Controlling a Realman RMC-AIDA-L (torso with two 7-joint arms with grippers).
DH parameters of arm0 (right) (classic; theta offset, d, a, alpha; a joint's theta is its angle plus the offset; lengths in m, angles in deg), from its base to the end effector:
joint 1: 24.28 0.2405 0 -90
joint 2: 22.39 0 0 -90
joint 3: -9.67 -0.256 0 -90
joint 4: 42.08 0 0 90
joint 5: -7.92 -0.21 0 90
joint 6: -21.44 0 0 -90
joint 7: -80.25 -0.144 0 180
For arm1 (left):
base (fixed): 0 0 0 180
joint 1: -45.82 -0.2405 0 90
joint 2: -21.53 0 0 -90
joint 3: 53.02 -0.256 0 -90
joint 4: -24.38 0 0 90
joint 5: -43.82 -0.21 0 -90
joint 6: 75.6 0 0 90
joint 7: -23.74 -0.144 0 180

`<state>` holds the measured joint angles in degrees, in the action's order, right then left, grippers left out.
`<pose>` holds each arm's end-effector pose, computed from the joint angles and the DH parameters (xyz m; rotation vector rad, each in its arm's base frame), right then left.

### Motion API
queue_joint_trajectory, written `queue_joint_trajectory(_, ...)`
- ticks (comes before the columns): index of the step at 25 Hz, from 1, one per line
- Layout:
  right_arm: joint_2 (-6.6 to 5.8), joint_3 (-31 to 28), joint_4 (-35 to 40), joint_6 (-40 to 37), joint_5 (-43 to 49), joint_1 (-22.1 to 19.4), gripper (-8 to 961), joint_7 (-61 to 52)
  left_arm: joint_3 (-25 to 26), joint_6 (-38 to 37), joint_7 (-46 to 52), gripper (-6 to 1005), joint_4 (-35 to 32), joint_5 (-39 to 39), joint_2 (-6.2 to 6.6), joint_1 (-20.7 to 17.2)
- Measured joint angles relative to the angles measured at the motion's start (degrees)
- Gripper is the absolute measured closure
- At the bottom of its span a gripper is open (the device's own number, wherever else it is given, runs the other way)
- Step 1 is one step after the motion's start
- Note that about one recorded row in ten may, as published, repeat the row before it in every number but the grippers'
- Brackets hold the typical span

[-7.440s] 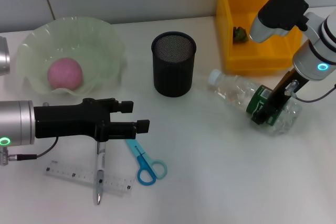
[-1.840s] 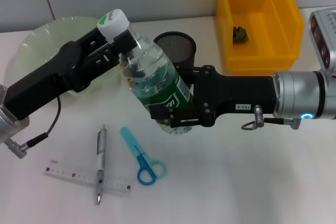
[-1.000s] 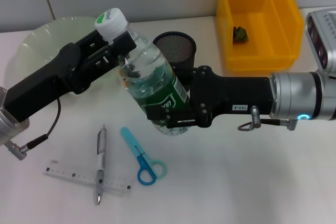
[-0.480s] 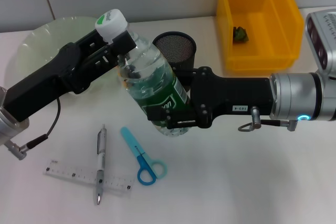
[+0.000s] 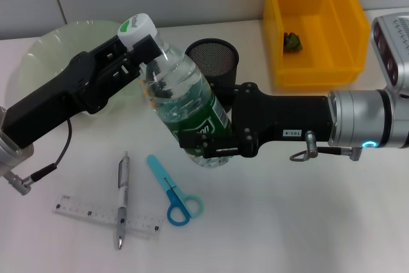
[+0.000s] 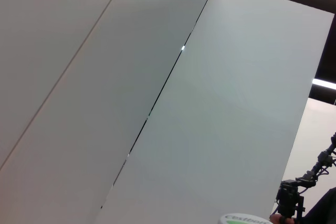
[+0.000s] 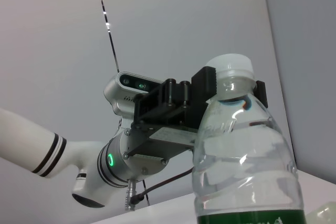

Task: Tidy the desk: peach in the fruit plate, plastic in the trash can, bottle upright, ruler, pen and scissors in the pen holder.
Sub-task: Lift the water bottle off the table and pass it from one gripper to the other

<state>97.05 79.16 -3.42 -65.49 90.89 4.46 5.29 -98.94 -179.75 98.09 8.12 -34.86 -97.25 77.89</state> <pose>0.1904 0.3214 -0.0342 -2.8171 0.3682 1.0554 -0.2110 0.3084 -0.0002 -2.4321 -0.6933 -1.6659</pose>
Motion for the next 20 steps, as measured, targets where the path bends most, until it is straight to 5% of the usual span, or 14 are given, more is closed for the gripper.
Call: queue_joint_trajectory(20, -0.04, 0.5, 0.0, -0.8, 0.0, 0.6, 139, -1.2, -0.2, 0.0, 0.0, 554, 0.0, -0.1, -0.04, -0.2)
